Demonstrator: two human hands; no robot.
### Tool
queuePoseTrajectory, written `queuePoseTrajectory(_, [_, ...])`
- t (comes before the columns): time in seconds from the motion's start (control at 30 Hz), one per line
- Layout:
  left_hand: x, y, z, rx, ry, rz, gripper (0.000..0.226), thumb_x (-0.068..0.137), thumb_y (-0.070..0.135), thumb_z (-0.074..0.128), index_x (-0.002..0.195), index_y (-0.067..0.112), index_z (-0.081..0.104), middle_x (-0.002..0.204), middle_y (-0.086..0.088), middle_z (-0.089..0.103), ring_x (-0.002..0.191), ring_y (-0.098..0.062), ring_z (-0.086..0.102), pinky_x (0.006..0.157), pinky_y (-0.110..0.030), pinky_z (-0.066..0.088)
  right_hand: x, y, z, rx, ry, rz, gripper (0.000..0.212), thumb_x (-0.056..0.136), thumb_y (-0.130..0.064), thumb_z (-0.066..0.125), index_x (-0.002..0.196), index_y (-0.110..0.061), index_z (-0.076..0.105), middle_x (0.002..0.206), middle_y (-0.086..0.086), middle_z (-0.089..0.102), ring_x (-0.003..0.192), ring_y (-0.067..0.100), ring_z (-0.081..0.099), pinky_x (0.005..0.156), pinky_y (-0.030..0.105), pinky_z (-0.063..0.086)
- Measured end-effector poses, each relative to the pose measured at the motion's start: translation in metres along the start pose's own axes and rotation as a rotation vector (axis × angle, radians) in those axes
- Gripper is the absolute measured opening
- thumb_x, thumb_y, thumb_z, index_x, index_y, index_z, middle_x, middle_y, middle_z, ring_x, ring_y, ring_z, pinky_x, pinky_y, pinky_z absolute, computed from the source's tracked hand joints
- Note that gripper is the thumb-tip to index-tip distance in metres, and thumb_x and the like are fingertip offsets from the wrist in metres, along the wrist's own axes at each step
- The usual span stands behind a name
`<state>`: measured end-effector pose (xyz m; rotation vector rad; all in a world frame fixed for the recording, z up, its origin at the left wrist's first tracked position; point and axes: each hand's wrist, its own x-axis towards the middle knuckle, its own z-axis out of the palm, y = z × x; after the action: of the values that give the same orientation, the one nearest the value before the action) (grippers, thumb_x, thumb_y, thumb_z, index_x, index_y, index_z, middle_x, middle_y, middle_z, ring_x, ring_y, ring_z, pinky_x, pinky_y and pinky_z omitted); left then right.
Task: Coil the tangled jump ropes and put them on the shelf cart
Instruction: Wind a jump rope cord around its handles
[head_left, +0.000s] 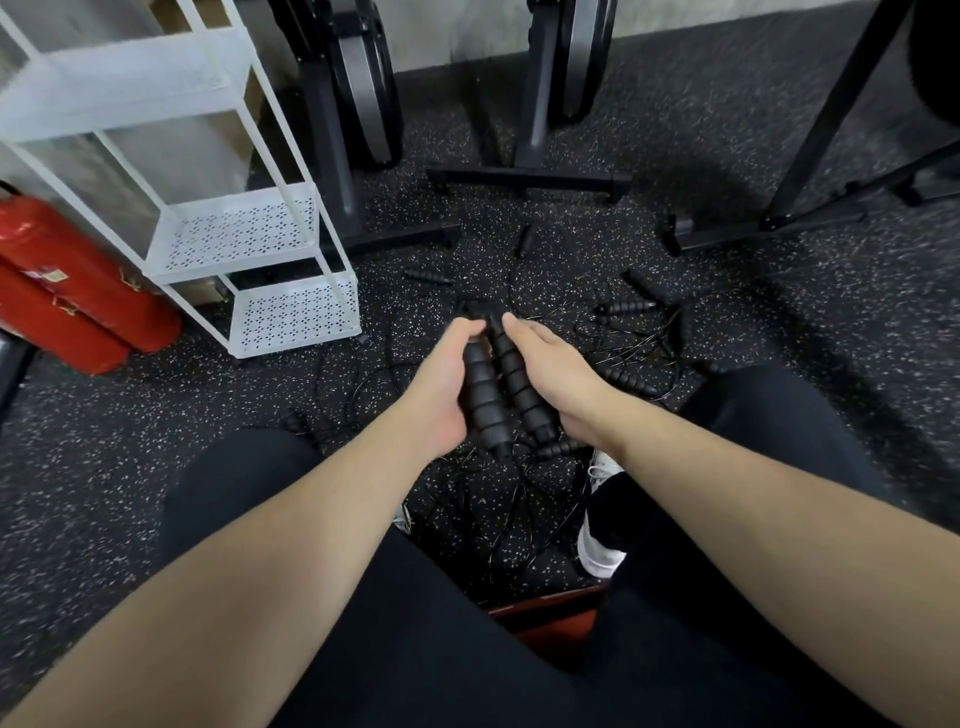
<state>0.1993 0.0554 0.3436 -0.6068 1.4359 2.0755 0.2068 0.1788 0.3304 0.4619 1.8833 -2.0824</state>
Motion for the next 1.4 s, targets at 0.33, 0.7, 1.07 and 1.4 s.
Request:
queuePoseTrajectory(0.33, [-0.003, -0.002, 0.014, 0.067, 0.106, -0.072, 0.075, 0.086, 0.084, 0.048, 0.114, 0.019, 0.075, 0.102, -0.008, 0.080, 0.094, -0.029, 0.077, 0.087, -0.050, 0.061, -0.008, 0.005, 0.002, 0.242, -0.059, 0.082, 0.044, 0.091, -0.027, 0.076, 0.130, -0.019, 0.058, 0.108, 0.008, 0.077, 0.094, 0.026, 0.076, 0.078, 0.046, 0.063])
queuePoseTrajectory(0.7, [-0.003, -0.006, 0.003, 0.091, -0.195, -0.218, 0.067, 0.089, 0.069, 0.059, 0.134, 0.019, 0.064, 0.122, -0.013, 0.074, 0.109, -0.034, 0.071, 0.083, -0.053, 0.059, 0.008, 0.001, -0.006, -0.024, 0.009, -0.056, 0.035, 0.102, -0.042, 0.056, 0.133, -0.033, 0.043, 0.119, -0.002, 0.068, 0.105, 0.016, 0.069, 0.096, 0.039, 0.056])
queuePoseTrajectory(1.07, [-0.001, 0.015, -0.020, 0.714, -0.367, -0.046, 0.016, 0.101, 0.023, 0.062, 0.113, 0.022, 0.052, 0.087, -0.005, 0.063, 0.069, -0.019, 0.058, 0.063, -0.032, 0.049, 0.030, -0.021, -0.066, -0.781, 0.221, -0.461, 0.059, 0.095, -0.066, 0.039, 0.146, -0.037, 0.049, 0.157, -0.002, 0.040, 0.148, 0.021, 0.029, 0.123, 0.045, 0.020])
queuePoseTrajectory(1.4, [0.000, 0.025, -0.029, 0.689, -0.340, 0.082, 0.038, 0.107, 0.012, 0.045, 0.143, 0.023, 0.047, 0.111, -0.008, 0.069, 0.082, -0.017, 0.066, 0.071, -0.036, 0.050, 0.020, -0.034, -0.073, -0.866, 0.344, -0.303, 0.067, 0.096, -0.070, 0.045, 0.059, -0.014, 0.042, 0.052, -0.004, 0.047, 0.054, 0.015, 0.047, 0.055, 0.032, 0.035])
